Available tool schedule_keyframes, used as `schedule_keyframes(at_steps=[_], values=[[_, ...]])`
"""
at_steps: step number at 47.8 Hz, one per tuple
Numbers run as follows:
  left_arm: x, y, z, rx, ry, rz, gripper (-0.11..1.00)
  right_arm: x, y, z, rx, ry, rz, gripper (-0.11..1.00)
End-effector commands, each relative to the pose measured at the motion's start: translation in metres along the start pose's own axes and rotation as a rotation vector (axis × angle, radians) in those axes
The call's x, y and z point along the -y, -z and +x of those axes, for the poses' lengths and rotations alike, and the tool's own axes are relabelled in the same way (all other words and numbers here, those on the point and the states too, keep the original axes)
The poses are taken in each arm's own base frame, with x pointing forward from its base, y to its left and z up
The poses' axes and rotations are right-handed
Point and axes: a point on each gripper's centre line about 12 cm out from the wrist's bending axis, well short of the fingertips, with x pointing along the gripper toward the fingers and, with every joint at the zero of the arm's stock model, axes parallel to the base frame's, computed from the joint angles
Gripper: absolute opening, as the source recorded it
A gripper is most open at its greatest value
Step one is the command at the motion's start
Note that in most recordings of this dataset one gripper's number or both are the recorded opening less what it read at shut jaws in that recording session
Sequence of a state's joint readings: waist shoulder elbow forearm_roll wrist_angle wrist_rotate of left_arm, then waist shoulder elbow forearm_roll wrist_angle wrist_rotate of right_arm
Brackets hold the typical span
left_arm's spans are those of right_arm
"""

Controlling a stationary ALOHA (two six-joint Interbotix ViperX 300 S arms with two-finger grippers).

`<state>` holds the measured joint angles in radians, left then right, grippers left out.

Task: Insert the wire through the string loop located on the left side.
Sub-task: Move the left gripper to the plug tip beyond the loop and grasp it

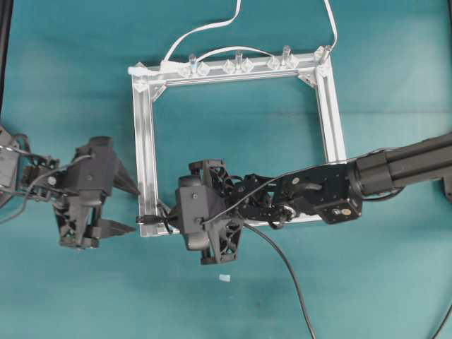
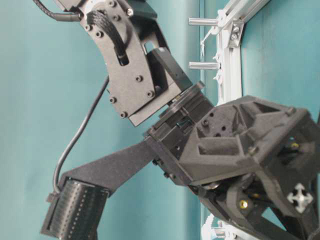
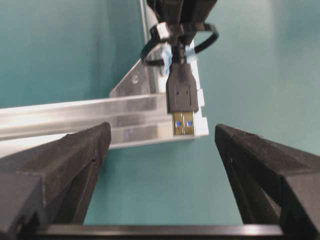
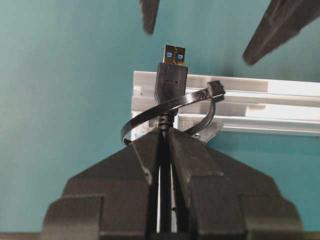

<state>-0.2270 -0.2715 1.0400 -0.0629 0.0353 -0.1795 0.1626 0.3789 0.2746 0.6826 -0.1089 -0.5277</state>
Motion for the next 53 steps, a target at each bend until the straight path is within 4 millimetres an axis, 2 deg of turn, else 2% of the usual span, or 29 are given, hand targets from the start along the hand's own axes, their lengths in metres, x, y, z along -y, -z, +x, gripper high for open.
schedule_keyframes(at_steps=[1,19,31,43,50,53], values=[[0.004,-0.011,0.006,0.022,0.008,-0.006,0.89,-0.002,-0.018,-0.005,0.049,-0.002,-0.002,0.07],[0.006,-0.018,0.021,0.004,0.004,-0.020,0.89,-0.002,-0.018,-0.005,0.049,-0.002,-0.002,0.07],[0.005,-0.012,0.032,-0.033,-0.007,-0.086,0.88,-0.002,-0.018,-0.005,0.049,-0.002,-0.002,0.07],[0.005,-0.013,0.032,-0.032,-0.006,-0.094,0.87,-0.002,-0.019,-0.006,0.050,-0.002,-0.002,0.07],[0.005,-0.013,0.032,-0.030,-0.006,-0.094,0.83,-0.002,-0.018,-0.005,0.049,-0.002,-0.011,0.07],[0.005,-0.015,0.032,-0.029,-0.005,-0.091,0.77,-0.002,-0.018,-0.005,0.050,-0.003,-0.011,0.07]])
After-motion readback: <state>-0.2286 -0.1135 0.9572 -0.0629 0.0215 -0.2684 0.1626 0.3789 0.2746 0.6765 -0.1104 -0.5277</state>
